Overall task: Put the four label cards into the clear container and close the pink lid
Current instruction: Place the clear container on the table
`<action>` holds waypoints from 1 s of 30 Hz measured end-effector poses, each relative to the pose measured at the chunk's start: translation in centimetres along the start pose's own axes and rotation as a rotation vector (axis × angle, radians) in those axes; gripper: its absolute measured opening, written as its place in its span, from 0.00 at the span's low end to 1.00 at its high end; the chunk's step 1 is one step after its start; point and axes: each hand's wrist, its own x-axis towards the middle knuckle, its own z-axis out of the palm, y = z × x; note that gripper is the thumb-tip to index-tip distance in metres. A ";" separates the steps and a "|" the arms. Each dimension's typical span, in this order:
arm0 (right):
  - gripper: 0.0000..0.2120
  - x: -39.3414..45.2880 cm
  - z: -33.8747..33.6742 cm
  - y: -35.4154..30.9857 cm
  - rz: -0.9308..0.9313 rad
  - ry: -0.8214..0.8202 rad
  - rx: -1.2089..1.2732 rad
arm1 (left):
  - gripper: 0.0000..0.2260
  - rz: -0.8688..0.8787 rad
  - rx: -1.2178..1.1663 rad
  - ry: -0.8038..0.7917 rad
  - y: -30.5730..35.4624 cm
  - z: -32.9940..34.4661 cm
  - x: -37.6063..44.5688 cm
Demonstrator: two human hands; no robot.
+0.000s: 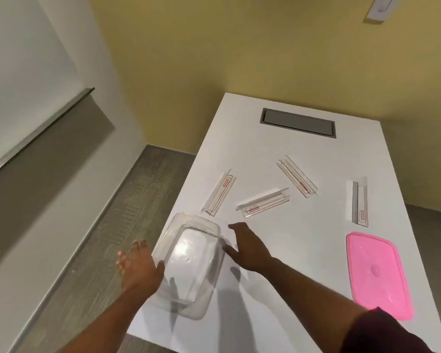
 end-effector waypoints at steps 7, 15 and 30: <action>0.36 3.6 1.5 -4.1 0.147 -0.098 0.141 | 0.32 -0.117 -0.332 -0.077 -3.2 1.1 -0.5; 0.27 5.3 2.5 -5.1 0.301 -0.129 0.178 | 0.16 -0.183 -0.487 -0.094 -4.0 1.1 -0.5; 0.24 0.8 0.1 -0.8 0.671 0.102 0.899 | 0.08 -0.211 -0.846 0.015 2.4 -1.0 0.4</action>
